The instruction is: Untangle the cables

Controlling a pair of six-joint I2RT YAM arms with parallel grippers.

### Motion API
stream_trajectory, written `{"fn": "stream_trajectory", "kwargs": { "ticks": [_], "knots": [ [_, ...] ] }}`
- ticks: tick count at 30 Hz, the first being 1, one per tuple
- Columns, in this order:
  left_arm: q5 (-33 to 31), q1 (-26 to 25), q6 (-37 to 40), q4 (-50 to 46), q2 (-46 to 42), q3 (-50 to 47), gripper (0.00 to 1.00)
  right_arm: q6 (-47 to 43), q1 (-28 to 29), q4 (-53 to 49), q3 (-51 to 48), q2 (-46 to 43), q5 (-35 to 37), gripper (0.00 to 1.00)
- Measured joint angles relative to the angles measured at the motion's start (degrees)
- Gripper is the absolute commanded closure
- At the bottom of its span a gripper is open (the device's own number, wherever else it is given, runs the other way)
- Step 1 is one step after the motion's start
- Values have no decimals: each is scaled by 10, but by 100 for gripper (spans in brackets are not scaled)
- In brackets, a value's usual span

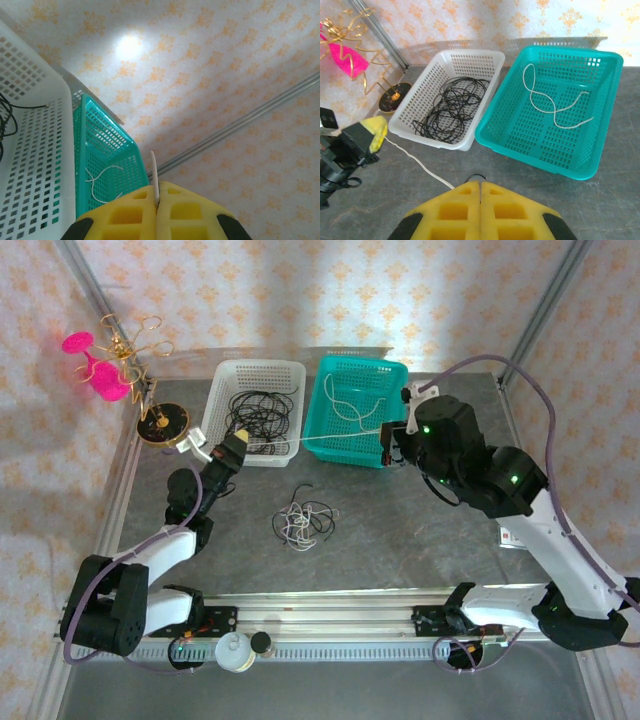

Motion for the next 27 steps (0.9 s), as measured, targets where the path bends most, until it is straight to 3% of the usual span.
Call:
{"fn": "stream_trajectory", "kwargs": {
  "ticks": [9, 18, 19, 21, 23, 27],
  "knots": [
    [0, 12, -17, -9, -2, 7, 100, 14, 0, -1, -35, -11, 2, 100],
    [-7, 22, -43, -17, -22, 7, 100, 35, 0, 63, -110, -45, -2, 100],
    [-7, 22, -41, -28, -26, 7, 96, 35, 0, 70, -110, -45, -1, 100],
    [-9, 22, -35, -49, -35, 7, 59, 35, 0, 87, -110, -46, 2, 100],
    [-16, 22, -30, -63, -45, 5, 39, 34, 0, 96, -105, -47, 5, 100],
    [-20, 22, -21, -78, -69, -6, 33, 18, -1, 104, -57, -24, 17, 100]
  ]
}}
